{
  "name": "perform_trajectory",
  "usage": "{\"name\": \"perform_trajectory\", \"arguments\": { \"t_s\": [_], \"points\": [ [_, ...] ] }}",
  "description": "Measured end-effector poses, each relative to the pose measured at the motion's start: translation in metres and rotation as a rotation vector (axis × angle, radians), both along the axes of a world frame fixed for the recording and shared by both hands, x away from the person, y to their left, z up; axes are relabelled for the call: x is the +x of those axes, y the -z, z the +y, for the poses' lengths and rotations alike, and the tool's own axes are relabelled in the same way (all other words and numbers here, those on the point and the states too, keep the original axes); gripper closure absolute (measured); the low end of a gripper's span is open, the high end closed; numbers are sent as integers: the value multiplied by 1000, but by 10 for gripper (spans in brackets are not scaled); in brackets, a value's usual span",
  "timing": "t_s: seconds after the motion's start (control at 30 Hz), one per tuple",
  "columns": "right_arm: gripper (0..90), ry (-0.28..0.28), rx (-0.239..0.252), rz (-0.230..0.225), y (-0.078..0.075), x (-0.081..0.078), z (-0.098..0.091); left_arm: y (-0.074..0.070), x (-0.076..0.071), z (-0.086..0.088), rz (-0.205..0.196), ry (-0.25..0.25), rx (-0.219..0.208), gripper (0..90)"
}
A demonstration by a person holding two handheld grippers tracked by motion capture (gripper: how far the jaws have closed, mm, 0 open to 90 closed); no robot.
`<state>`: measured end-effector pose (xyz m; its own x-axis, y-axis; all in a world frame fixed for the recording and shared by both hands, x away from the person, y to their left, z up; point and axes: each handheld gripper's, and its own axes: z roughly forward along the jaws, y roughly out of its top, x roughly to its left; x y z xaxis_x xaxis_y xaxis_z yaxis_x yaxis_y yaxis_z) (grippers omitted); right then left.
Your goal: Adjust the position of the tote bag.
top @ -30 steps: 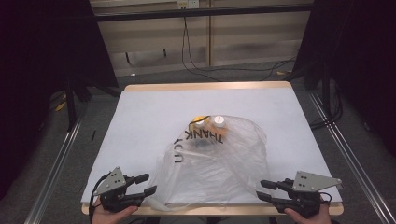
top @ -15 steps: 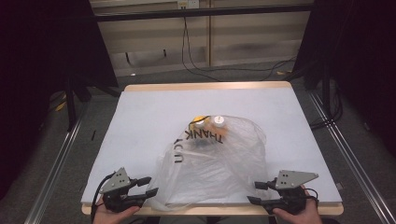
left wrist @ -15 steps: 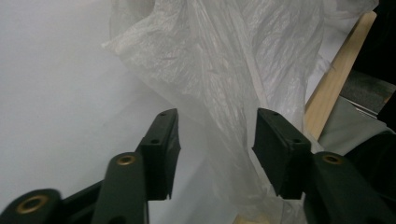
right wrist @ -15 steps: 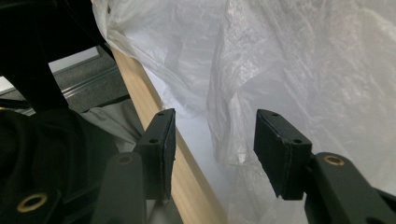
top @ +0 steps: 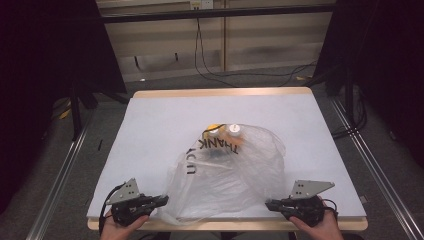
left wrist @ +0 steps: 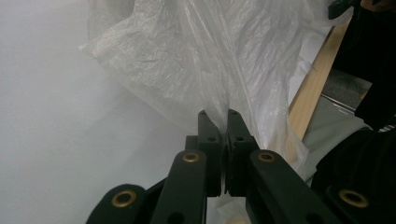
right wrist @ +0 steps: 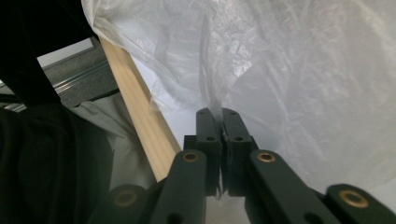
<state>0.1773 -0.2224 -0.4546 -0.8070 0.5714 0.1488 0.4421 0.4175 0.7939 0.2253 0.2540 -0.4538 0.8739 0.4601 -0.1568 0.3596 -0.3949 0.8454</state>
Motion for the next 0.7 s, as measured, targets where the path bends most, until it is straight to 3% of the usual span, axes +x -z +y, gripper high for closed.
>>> {"name": "perform_trajectory", "arguments": {
  "t_s": [0.13,0.17,0.2,0.23,0.37,0.4,0.43,0.53,0.7],
  "points": [
    [900,-7,48,-12,-4,3,-3,-2,-1,3,-6,-10,-8,891],
    [900,-1,57,-31,-7,3,-4,-3,-2,4,-7,-11,-38,892],
    [900,-1,57,-31,-7,3,-4,-3,-2,4,-7,-11,-38,892],
    [900,2,84,-55,-11,1,-5,-5,-4,4,-14,-12,-45,892],
    [900,-7,142,-75,-20,1,-5,-10,-5,5,-33,-7,-65,892],
    [900,-7,142,-75,-20,1,-5,-10,-5,5,-33,-7,-65,893],
    [900,-15,158,-84,-24,3,-5,-13,-4,5,-38,-2,-103,893],
    [900,-21,173,-94,-29,3,-5,-18,-4,5,-54,5,-105,895],
    [900,-16,235,-154,-51,6,-11,-27,-5,6,-79,-4,-132,897]
  ]
}}
